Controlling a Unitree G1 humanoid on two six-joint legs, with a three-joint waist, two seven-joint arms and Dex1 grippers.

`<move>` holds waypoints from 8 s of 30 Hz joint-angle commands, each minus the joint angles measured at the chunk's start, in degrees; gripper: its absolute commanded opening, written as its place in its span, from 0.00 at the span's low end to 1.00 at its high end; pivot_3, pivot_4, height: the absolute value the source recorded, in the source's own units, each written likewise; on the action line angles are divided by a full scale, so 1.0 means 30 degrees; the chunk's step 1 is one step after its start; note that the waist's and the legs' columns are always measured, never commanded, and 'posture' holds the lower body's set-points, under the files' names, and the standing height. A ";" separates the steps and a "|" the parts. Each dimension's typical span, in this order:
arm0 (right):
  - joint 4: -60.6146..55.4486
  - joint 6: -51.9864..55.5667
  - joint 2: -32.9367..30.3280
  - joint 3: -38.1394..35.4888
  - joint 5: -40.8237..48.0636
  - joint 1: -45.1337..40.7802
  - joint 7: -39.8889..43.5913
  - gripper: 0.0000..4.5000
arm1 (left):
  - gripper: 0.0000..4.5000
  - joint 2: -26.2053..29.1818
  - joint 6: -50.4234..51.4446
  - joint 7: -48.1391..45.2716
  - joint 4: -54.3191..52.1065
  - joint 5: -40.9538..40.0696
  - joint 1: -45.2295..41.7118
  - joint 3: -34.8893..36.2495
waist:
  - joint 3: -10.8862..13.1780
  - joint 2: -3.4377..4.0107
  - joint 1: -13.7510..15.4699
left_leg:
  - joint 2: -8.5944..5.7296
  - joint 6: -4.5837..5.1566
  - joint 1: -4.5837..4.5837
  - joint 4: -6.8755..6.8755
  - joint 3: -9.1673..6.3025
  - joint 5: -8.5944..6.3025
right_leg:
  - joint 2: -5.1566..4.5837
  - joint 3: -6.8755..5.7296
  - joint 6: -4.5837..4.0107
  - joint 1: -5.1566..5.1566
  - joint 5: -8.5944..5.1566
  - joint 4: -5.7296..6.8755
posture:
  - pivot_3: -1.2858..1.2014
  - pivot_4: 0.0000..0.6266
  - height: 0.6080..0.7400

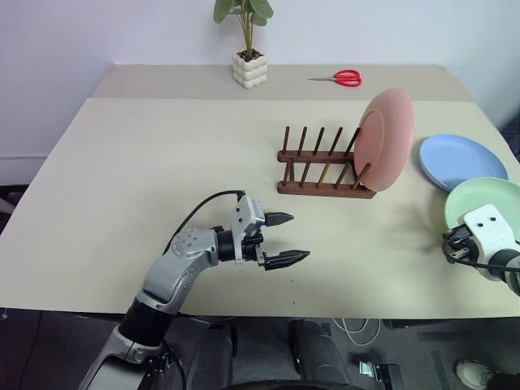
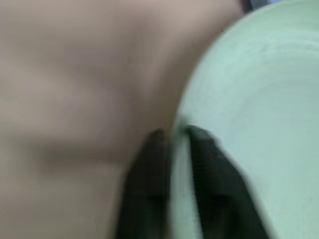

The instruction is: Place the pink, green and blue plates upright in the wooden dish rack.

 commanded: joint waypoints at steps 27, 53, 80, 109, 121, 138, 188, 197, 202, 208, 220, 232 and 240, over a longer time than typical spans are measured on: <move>-0.5284 -0.2728 0.3323 0.0569 0.8385 -1.5465 0.2104 0.00 | 1.00 -0.0104 -0.0931 0.1156 -0.0479 0.0583 0.0273 0.0760 | 0.0018 -0.0010 -0.0299 | 0.0013 0.0010 -0.0022 -0.0055 -0.0097 -0.0006 | 0.0007 -0.0083 0.0085 -0.0003 0.0038 0.0014 | 0.52 0.24 0.92; -0.1867 0.4105 0.7349 -0.0164 1.9666 -1.3357 -0.2277 0.00 | 1.00 0.0619 -0.0366 0.2376 -0.2073 0.0357 0.1359 0.1306 | 0.0027 0.0013 -0.0022 | 0.0003 0.0012 -0.0017 -0.0028 -0.0074 -0.0006 | -0.0001 -0.0070 0.0013 -0.0012 0.0004 0.0027 | 0.52 0.24 0.92; -0.1041 0.4738 0.7388 -0.0020 1.9053 -1.3734 -0.3342 0.98 | 1.00 0.0733 -0.0380 0.2787 -0.2392 0.0354 0.1584 0.1453 | 0.0027 0.0014 -0.0047 | 0.0003 0.0013 -0.0019 -0.0029 -0.0072 -0.0006 | 0.0002 -0.0066 0.0011 -0.0014 0.0002 0.0023 | 0.52 0.24 0.92; -0.0556 0.0931 0.1458 -0.2107 1.1957 -1.4253 0.0489 0.98 | 1.00 0.0593 -0.0399 0.2648 -0.2361 0.0312 0.1684 0.1262 | 0.0034 0.0020 0.0112 | -0.0001 0.0013 -0.0032 -0.0028 -0.0056 -0.0006 | -0.0006 -0.0058 0.0004 -0.0027 -0.0003 0.0006 | 0.52 0.24 0.92; 0.6852 -0.4565 -0.2462 -0.0772 0.3719 -0.8973 0.3641 0.98 | 1.00 0.0424 -0.0341 0.2468 -0.2112 0.0263 0.1519 0.1132 | 0.0020 0.0043 -0.0120 | 0.0002 0.0021 0.0007 -0.0029 0.0010 -0.0011 | -0.0007 -0.0005 0.0002 -0.0019 -0.0005 0.0003 | 0.52 0.24 0.92; 2.1995 -1.3312 0.0602 0.7356 -0.6073 -1.6184 -0.0479 0.86 | 1.00 0.0503 -0.0030 0.2748 -0.2606 0.0377 0.1812 0.1340 | 0.0036 0.0055 -0.0530 | -0.0003 0.0020 0.0009 -0.0030 0.0032 -0.0010 | -0.0011 0.0016 0.0018 -0.0014 0.0003 -0.0001 | 0.52 0.24 0.92; -0.4522 0.1831 0.9664 0.5283 1.5612 -1.4978 -0.2733 0.01 | 1.00 0.2235 -0.0366 0.3668 -0.3274 0.0315 0.3238 0.3784 | 0.0045 0.0094 -0.0418 | 0.0002 0.0020 -0.0010 -0.0026 -0.0062 -0.0011 | -0.0007 -0.0045 0.0020 -0.0022 0.0008 0.0054 | 0.52 0.24 0.92; -0.3514 0.3923 1.0970 0.3639 1.8273 -1.5215 -0.4968 0.01 | 1.00 0.2175 -0.0168 0.3624 -0.3554 0.0206 0.3295 0.3584 | 0.0045 0.0095 -0.0487 | 0.0004 0.0021 -0.0010 -0.0033 -0.0060 -0.0011 | 0.0001 -0.0044 0.0026 -0.0031 0.0010 0.0054 | 0.52 0.24 0.92; -0.3183 0.4304 1.1128 0.3536 1.8294 -1.5218 -0.5388 0.01 | 1.00 0.2145 -0.0157 0.3612 -0.3566 0.0233 0.3266 0.3490 | 0.0045 0.0095 -0.0507 | 0.0005 0.0021 -0.0013 -0.0035 -0.0058 -0.0011 | 0.0004 -0.0043 0.0025 -0.0039 0.0009 0.0054 | 0.52 0.24 0.92; -0.2867 0.4367 1.1367 0.3400 1.8198 -1.5297 -0.5715 0.01 | 1.00 0.2120 -0.0140 0.3613 -0.3580 0.0259 0.3250 0.3428 | 0.0045 0.0095 -0.0509 | 0.0006 0.0021 -0.0013 -0.0037 -0.0058 -0.0011 | 0.0005 -0.0043 0.0025 -0.0040 0.0009 0.0053 | 0.52 0.24 0.92; -0.2890 0.4553 1.1441 0.3184 1.8136 -1.5330 -0.6176 0.99 | 1.00 0.2073 -0.0076 0.3597 -0.3622 0.0203 0.3168 0.3332 | 0.0045 0.0095 -0.0518 | 0.0007 0.0021 -0.0015 -0.0041 -0.0058 -0.0011 | 0.0006 -0.0042 0.0022 -0.0044 0.0006 0.0051 | 0.52 0.24 0.92; -0.3061 0.4482 1.0253 0.3572 1.6539 -1.5788 -0.5536 0.99 | 1.00 0.1979 -0.0180 0.3590 -0.3458 0.0275 0.3099 0.3257 | 0.0046 0.0095 -0.0517 | 0.0007 0.0021 -0.0018 -0.0042 -0.0055 -0.0011 | 0.0006 -0.0041 0.0019 -0.0049 0.0004 0.0048 | 0.52 0.24 0.92; -0.3146 0.3431 0.8803 0.4177 1.3658 -1.5910 -0.3473 0.99 | 1.00 0.1915 -0.0287 0.3565 -0.3333 0.0331 0.3086 0.3162 | 0.0046 0.0095 -0.0509 | 0.0007 0.0021 -0.0020 -0.0045 -0.0052 -0.0011 | 0.0006 -0.0040 0.0018 -0.0051 0.0003 0.0042 | 0.52 0.24 0.92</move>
